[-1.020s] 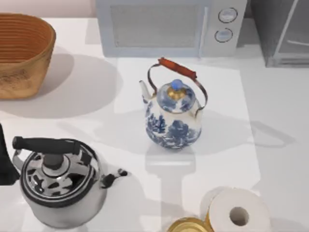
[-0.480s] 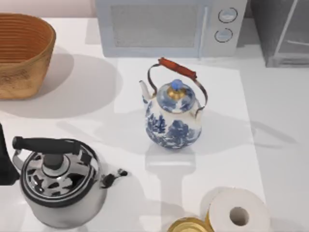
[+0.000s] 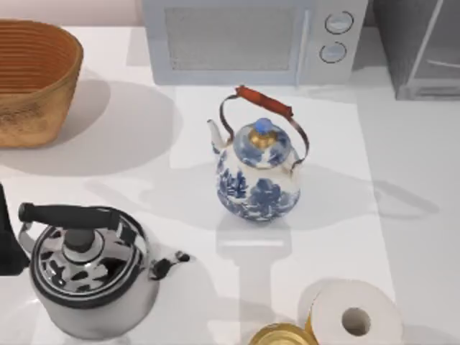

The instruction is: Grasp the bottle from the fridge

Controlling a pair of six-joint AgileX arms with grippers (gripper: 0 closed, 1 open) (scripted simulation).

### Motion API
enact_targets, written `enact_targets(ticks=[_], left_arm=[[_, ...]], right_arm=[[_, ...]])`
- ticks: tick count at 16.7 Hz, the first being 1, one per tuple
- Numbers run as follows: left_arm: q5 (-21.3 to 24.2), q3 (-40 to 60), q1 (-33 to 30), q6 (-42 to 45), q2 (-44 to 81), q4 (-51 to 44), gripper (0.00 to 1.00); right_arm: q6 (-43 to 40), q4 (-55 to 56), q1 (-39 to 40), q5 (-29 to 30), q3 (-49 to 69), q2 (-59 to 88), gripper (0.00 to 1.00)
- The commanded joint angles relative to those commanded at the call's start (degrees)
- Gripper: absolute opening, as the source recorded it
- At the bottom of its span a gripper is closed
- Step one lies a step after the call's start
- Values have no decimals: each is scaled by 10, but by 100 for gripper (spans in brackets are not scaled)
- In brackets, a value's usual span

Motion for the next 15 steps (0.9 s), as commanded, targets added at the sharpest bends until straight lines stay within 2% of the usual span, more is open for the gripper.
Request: enact_targets(ticks=[7, 10, 15], left_arm=[[0, 0, 0, 0, 0, 0, 100], [0, 0, 0, 0, 0, 0, 100], [0, 0, 0, 0, 0, 0, 100]], right_arm=[[-2, -151, 72, 75, 277, 75, 100], [-2, -193, 100, 105, 322, 102, 100], [-2, -195, 100, 106, 325, 103, 100]])
